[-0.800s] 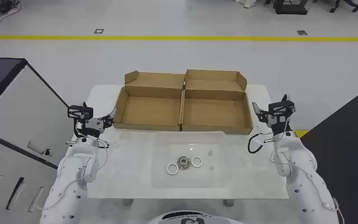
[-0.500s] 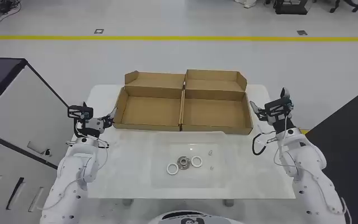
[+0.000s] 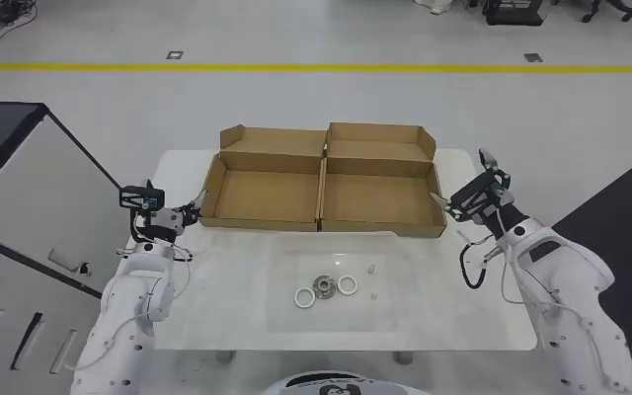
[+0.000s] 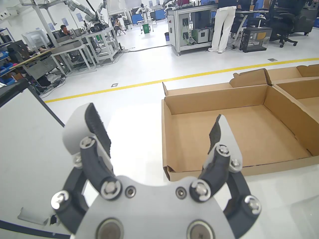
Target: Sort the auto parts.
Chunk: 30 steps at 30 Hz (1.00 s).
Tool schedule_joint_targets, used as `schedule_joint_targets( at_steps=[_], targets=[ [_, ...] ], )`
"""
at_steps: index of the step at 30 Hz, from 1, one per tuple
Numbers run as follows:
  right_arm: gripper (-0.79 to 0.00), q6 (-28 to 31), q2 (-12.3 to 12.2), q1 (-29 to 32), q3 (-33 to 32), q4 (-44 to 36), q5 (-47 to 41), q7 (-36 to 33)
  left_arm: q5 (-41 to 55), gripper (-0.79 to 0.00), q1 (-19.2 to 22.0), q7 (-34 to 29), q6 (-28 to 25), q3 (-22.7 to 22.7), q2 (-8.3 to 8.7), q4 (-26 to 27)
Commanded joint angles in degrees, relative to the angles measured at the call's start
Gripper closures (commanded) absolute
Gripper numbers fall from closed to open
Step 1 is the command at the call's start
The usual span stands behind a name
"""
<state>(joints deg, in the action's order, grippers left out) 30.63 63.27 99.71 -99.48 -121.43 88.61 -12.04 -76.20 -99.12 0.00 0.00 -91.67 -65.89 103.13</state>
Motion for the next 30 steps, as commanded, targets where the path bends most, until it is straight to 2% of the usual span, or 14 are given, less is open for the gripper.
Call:
schedule_joint_targets(
  at_steps=[1,15,25,30],
  targets=[
    [-0.785,2.0,-0.1,0.0,-0.2,-1.0,0.0,-0.7,0.0,-0.785,0.0,0.0,0.0,0.0,0.0,0.0],
    [-0.785,15.6,-1.3,-2.8,1.4,-5.9,-2.1,-7.6,0.0,-0.785,0.0,0.0,0.0,0.0,0.0,0.0],
    [-0.785,27.4,-2.4,-12.5,7.1,-5.1,-8.5,-20.1,0.0,-0.785,0.0,0.0,0.0,0.0,0.0,0.0],
    [-0.785,27.4,-3.7,-18.3,13.0,-4.6,-12.2,-28.0,0.0,-0.785,0.0,0.0,0.0,0.0,0.0,0.0]
  ],
)
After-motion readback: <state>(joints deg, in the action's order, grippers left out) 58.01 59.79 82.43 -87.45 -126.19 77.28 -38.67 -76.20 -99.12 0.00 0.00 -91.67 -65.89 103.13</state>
